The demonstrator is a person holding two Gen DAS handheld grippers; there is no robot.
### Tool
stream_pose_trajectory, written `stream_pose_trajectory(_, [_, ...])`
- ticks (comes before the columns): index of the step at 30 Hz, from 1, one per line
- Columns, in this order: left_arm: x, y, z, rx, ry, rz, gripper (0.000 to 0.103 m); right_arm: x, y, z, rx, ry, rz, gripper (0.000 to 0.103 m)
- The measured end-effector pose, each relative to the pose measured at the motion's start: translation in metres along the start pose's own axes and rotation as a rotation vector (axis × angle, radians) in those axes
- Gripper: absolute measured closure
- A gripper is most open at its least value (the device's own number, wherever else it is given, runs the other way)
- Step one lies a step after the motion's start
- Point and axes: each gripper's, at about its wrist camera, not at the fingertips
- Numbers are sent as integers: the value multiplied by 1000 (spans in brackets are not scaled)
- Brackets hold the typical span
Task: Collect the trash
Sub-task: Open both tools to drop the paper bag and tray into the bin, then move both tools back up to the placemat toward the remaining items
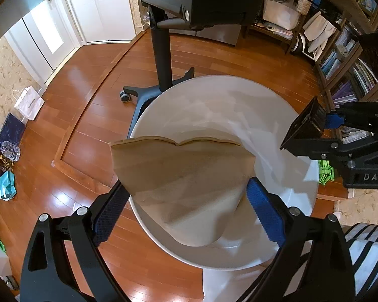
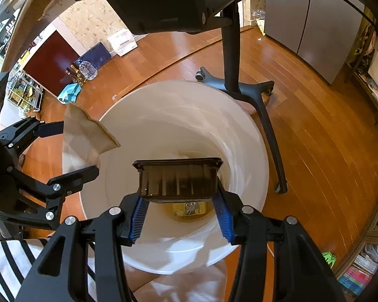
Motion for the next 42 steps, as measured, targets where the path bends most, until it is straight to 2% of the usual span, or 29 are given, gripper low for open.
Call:
stream_pose_trajectory(19, [-1, -19, -6, -13, 5, -13, 9, -3, -10, -5, -21, 2, 10, 55])
stream_pose_trajectory(22, [-2, -18, -7, -6, 26, 19, 8, -1, -8, -4, -21, -20, 12, 53])
stream_pose_trajectory(23, [-3, -18, -7, -5, 37, 31, 8, 0, -7, -5, -18, -26, 10, 50])
stream_pose_trajectory(24, [-5, -18, -7, -6, 53, 44, 8, 2, -6, -5, -14, -31, 15, 42])
stream_pose_trajectory(27, [-6, -19, -6, -15, 65, 40, 7, 5, -3, -4, -3, -46, 15, 35])
stream_pose_trajectory(38, [-9, -20, -7, -29, 110, 82, 6, 4, 1, -4, 3, -51, 12, 34])
stream_pose_trajectory(42, [-11, -17, -8, -17, 111, 61, 6, 4, 4, -3, 8, -58, 11, 34])
Point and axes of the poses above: each gripper's, at about its wrist camera, not at the fingertips, and y roughly against the way its jaws point, x to its right, z to its underside, and after that the axes turned 12 degrees about x, right-handed
